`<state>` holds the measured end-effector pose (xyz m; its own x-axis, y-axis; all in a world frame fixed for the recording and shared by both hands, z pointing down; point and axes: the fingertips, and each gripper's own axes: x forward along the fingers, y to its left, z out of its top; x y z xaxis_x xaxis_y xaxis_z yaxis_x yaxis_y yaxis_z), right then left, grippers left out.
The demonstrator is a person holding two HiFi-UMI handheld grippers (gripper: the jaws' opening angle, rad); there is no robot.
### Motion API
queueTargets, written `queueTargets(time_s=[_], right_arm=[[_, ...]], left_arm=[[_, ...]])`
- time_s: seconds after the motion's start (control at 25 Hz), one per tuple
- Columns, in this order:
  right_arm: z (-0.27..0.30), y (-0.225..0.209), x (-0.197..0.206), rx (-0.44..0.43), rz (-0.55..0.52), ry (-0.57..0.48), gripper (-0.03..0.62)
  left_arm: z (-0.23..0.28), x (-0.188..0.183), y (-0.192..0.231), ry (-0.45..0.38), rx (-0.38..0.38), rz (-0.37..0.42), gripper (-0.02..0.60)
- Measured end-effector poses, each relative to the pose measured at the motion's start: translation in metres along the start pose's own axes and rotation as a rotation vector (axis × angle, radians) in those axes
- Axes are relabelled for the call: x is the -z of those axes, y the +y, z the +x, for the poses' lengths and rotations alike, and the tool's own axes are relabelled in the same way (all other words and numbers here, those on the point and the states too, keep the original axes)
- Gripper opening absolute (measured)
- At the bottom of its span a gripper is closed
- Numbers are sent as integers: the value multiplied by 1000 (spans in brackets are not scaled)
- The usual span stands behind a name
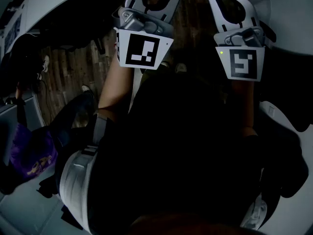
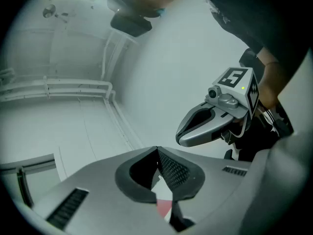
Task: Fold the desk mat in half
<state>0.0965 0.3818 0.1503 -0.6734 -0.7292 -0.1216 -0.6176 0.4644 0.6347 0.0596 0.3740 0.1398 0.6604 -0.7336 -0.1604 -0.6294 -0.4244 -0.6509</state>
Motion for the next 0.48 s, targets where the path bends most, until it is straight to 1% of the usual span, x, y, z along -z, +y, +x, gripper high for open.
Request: queueTargets(time_s=[0.48], right_arm=[[8, 0, 3, -11, -3, 3, 28]], left_arm=[[4, 6, 4, 6, -4, -6, 14]])
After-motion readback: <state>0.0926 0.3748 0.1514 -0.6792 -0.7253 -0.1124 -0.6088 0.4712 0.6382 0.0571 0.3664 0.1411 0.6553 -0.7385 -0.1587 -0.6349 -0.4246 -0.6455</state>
